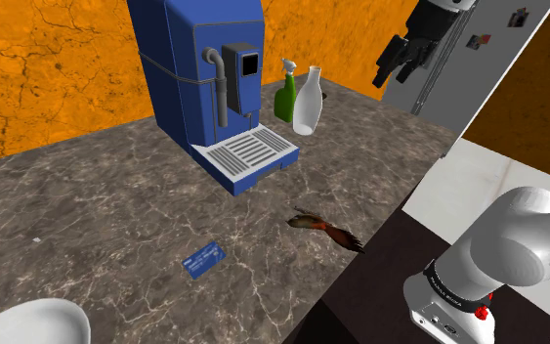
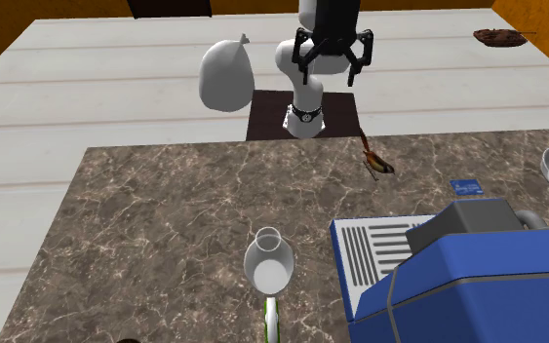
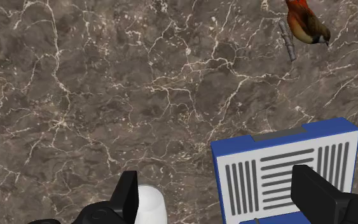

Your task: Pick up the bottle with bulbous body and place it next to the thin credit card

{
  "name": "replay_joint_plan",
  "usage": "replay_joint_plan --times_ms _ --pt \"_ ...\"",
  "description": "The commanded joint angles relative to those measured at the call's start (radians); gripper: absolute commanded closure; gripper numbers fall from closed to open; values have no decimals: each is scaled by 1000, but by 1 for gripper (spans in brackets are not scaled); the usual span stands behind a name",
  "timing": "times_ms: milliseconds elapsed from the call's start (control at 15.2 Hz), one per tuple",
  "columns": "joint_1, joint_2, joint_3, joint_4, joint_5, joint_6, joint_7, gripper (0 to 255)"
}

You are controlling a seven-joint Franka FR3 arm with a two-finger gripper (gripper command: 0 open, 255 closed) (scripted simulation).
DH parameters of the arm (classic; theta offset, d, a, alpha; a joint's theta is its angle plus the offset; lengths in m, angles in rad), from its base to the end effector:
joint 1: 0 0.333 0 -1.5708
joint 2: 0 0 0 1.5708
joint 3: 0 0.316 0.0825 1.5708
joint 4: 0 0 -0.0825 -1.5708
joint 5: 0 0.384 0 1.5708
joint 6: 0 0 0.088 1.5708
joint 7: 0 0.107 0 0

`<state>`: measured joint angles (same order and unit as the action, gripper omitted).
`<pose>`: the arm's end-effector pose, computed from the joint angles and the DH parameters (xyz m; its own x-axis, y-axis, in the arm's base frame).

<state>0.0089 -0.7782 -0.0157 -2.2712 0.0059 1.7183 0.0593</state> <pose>0.3230 -0.0036 0.6434 0.9729 -0.0648 0.2219 -0.0596 -0.9978 -0.0301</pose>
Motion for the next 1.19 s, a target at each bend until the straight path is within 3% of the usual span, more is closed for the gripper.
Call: replay_joint_plan --times_ms 0,594,1122 --pt "0 0 0 0 0 0 0 0" --pt "-3 325 -71 164 -22 152 -104 0" --pt "-5 632 -122 402 -1 213 -198 0"
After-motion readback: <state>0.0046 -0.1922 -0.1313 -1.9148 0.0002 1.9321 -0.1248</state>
